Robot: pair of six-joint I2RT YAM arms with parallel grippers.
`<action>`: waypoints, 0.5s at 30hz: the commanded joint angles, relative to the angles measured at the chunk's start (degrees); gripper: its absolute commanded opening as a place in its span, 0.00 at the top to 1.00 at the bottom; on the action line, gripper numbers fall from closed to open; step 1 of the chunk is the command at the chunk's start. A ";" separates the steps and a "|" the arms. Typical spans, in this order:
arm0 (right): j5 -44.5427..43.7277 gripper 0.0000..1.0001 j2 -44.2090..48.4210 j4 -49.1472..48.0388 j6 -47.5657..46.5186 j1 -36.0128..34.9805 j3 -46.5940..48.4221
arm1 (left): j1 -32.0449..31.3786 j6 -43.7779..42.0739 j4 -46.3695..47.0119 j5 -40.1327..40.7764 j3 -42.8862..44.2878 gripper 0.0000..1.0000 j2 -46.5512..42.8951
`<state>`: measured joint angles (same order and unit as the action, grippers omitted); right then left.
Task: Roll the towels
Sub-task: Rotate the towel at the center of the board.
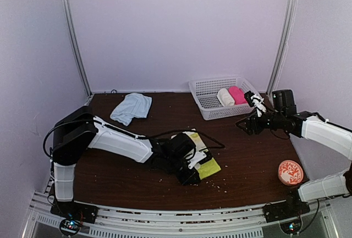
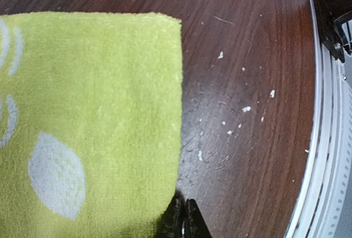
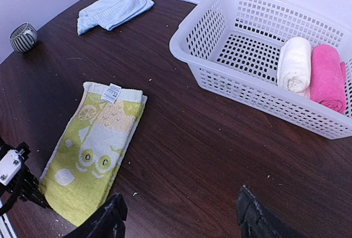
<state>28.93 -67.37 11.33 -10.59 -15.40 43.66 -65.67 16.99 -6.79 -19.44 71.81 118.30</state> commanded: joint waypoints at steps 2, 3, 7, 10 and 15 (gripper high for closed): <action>0.81 0.30 0.69 0.26 -0.57 0.32 0.87 | 0.27 -0.17 -2.27 1.35 -6.00 0.96 -4.52; 0.65 0.30 0.67 0.27 -0.62 0.29 0.86 | 0.28 -0.41 -3.79 1.89 -6.33 0.96 -5.21; 0.75 0.30 0.56 0.27 -0.76 0.29 0.78 | 0.26 -2.16 -8.14 1.13 -7.63 0.95 -9.14; 1.72 0.31 0.09 0.84 -1.48 0.28 1.17 | 0.28 -3.50 -9.42 -0.63 -6.06 0.93 -11.71; 4.18 0.33 -0.01 2.29 -2.85 0.33 1.37 | 0.27 -6.04 -5.86 3.33 -4.46 0.71 -14.85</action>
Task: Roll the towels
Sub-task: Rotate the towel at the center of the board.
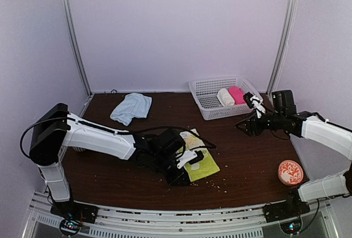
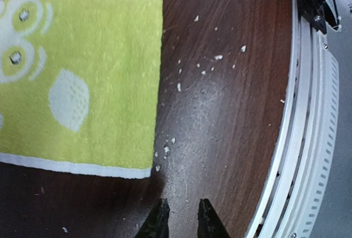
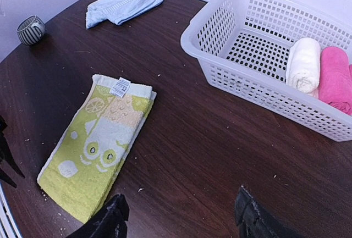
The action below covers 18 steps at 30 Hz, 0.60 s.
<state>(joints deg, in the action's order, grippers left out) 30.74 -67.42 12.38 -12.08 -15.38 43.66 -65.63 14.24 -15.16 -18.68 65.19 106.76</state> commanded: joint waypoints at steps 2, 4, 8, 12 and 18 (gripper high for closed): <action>2.08 0.33 0.25 1.24 -1.53 0.27 1.17 | 0.21 -5.24 3.35 5.05 3.09 0.58 -2.30; 1.53 0.32 0.36 1.16 -1.61 0.27 1.05 | 0.23 -6.05 3.05 9.77 5.99 0.52 0.00; 0.57 0.32 0.11 1.52 -1.91 0.27 1.09 | 0.58 -4.43 -1.72 14.57 14.95 0.65 8.12; -0.43 0.32 0.34 1.86 -2.29 0.35 1.06 | 0.50 -4.43 -0.94 9.28 16.09 0.93 12.23; -0.62 0.32 -0.03 2.16 -2.60 0.37 1.17 | 0.41 -3.80 0.50 8.35 10.04 1.00 11.88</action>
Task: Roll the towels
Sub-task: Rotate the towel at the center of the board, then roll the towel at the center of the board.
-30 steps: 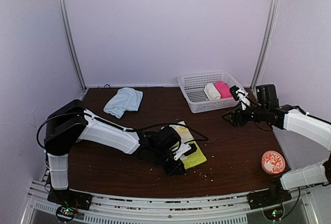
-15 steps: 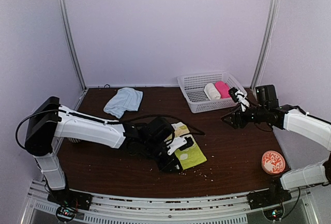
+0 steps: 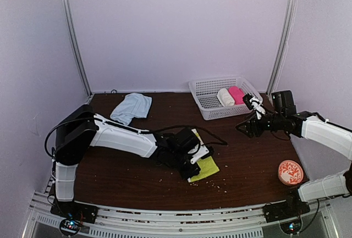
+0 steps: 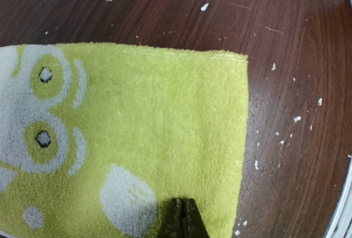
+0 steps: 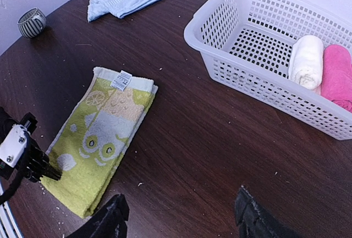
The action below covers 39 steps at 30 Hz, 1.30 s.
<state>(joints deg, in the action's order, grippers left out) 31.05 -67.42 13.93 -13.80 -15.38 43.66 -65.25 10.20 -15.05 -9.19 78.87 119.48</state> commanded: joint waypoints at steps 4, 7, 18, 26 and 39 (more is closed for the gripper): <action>-0.45 0.30 -1.32 0.75 -0.71 0.33 1.47 | 0.03 0.04 1.07 -1.95 -8.66 1.00 -3.19; 0.21 0.30 -2.68 1.62 -0.94 0.39 2.25 | 0.01 -1.31 0.51 -0.55 -10.19 1.00 -4.73; 6.90 0.37 0.12 5.21 -7.27 -1.19 4.28 | 0.03 -5.10 6.90 5.87 -12.42 0.48 -18.02; 2.14 0.53 -5.26 12.57 -19.32 -16.94 6.09 | -0.05 -4.13 20.89 15.46 -29.68 0.37 -29.77; -3.75 0.51 -22.34 17.77 -24.66 -34.22 12.56 | -0.07 0.16 37.43 9.70 -45.67 0.39 -40.04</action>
<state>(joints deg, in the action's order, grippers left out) 30.57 -89.45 31.88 -37.69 -47.09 56.25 -65.25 9.21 14.31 1.80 34.74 81.71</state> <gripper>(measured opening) 0.479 0.601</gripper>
